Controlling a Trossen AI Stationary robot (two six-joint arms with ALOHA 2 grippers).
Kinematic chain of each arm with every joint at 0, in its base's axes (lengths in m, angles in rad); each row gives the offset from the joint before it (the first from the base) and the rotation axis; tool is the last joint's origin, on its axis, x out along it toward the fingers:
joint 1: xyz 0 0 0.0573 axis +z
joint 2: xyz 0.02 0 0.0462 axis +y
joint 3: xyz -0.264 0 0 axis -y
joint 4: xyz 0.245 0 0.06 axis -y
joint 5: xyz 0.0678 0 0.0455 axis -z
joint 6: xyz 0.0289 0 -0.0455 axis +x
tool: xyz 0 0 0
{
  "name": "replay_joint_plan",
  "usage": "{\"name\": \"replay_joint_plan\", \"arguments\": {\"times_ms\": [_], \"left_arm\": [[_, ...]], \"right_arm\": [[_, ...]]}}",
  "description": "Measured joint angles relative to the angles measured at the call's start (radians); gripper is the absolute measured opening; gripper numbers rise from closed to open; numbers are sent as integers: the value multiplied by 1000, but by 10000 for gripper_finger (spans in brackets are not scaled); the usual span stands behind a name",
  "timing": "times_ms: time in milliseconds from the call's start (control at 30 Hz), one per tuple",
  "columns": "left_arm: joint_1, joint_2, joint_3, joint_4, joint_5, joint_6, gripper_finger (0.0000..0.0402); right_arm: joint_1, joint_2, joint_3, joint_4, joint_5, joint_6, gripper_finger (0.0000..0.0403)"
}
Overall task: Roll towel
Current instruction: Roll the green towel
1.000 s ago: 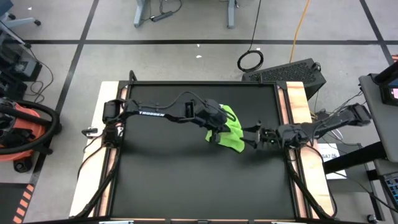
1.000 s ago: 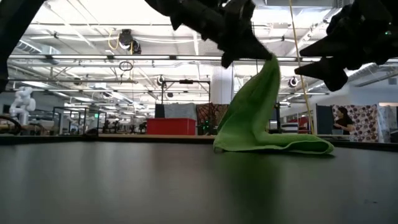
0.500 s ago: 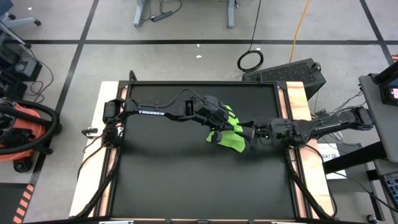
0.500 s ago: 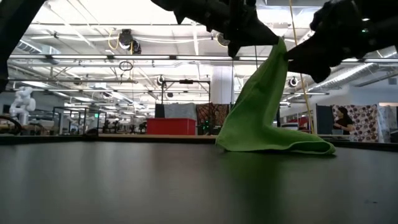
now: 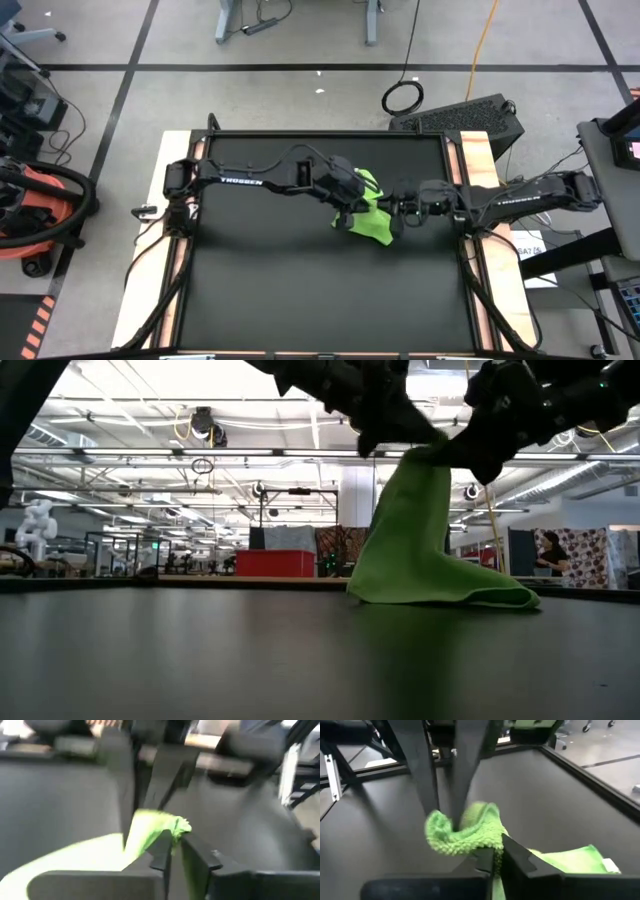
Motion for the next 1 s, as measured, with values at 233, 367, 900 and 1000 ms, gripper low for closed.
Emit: {"name": "replay_joint_plan", "arguments": {"times_ms": [233, 367, 900, 1000], "left_arm": [[24, -73, 1, -255, -43, -49, 205], [25, -86, -13, -401, -79, -120, 242], [-88, -60, -453, 64, -240, -422, 247], [-84, -52, -466, 78, -273, -419, 247]], "right_arm": [[-34, -24, 28, -76, 2, 10, 3], [-44, -34, 29, -112, 1, 32, 2], [-48, -33, 29, -124, 1, 36, 0], [-48, -33, 29, -123, 1, 42, 0]]}}
